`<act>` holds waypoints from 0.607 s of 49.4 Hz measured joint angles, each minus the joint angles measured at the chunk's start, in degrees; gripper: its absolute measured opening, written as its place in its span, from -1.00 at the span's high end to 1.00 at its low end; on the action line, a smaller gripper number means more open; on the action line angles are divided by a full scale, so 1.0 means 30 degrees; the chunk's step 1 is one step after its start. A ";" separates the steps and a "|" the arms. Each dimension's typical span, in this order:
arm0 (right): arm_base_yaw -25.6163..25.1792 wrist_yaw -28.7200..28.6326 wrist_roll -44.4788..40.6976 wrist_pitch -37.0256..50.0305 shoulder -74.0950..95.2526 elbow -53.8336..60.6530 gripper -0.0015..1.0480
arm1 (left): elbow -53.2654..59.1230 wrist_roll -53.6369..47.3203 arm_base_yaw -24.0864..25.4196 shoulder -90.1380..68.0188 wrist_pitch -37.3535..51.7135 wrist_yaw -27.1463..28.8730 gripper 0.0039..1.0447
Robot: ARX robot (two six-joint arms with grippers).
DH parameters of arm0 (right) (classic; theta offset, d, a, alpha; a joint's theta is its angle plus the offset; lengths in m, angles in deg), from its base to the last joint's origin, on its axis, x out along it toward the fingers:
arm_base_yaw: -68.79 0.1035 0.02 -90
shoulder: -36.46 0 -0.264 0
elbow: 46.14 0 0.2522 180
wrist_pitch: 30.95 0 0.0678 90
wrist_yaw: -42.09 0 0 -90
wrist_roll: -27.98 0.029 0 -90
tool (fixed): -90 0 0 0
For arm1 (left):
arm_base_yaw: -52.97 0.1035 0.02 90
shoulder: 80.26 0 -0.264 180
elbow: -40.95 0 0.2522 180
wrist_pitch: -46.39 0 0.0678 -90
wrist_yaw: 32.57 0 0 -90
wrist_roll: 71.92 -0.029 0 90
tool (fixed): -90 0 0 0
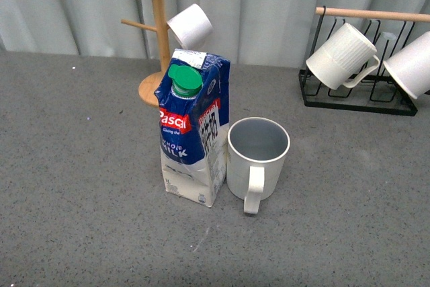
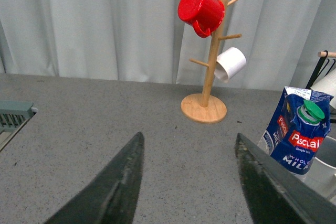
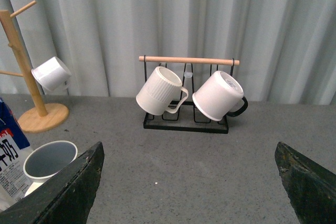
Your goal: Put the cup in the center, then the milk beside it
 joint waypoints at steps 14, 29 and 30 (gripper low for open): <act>0.0000 0.0000 0.0000 0.0000 0.0000 -0.0007 -0.82 | 0.0000 0.0000 0.0000 0.0000 0.0000 0.0000 -0.88; 0.0000 0.0000 0.0000 0.0000 0.0000 -0.0007 -0.82 | 0.0000 -0.0051 0.0000 0.0000 0.0000 0.0000 -0.88; 0.0000 0.0000 0.0000 0.0000 0.0000 0.0000 -0.82 | 0.0000 -0.0051 0.0000 0.0000 0.0000 0.0000 -0.88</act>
